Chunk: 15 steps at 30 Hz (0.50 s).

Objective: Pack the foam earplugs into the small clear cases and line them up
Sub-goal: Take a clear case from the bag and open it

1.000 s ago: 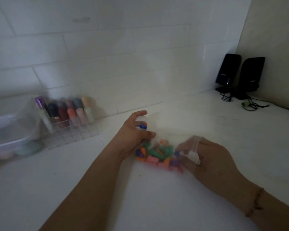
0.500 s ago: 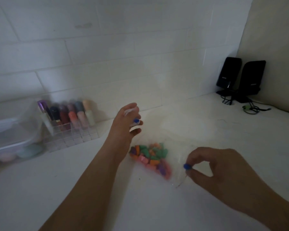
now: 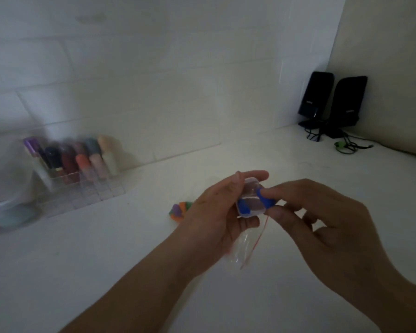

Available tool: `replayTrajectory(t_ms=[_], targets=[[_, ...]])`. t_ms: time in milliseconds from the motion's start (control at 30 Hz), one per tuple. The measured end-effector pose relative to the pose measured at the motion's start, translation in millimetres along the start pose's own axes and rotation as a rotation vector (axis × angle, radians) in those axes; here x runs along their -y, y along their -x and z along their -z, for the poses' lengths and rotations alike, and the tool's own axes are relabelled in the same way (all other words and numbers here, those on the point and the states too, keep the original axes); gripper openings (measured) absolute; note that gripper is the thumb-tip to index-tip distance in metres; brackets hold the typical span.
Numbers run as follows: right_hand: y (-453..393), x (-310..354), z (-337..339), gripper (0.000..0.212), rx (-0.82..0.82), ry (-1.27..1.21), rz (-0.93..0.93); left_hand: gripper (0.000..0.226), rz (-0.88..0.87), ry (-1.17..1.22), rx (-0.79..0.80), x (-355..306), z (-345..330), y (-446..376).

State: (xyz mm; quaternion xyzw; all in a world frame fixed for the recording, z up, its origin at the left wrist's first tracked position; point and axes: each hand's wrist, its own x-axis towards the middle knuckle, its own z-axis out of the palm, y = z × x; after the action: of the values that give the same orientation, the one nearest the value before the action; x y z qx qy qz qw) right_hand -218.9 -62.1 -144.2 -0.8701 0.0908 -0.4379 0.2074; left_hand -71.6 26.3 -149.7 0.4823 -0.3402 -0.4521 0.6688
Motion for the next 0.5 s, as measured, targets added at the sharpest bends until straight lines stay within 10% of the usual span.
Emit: replayTrajectory(t_ms=[500], targets=[[6.5, -11.6, -8.5, 0.016, 0.104, 0.038, -0.106, 0.043, 0.02, 0.08, 0.123, -3.2, -0.4, 1.4]])
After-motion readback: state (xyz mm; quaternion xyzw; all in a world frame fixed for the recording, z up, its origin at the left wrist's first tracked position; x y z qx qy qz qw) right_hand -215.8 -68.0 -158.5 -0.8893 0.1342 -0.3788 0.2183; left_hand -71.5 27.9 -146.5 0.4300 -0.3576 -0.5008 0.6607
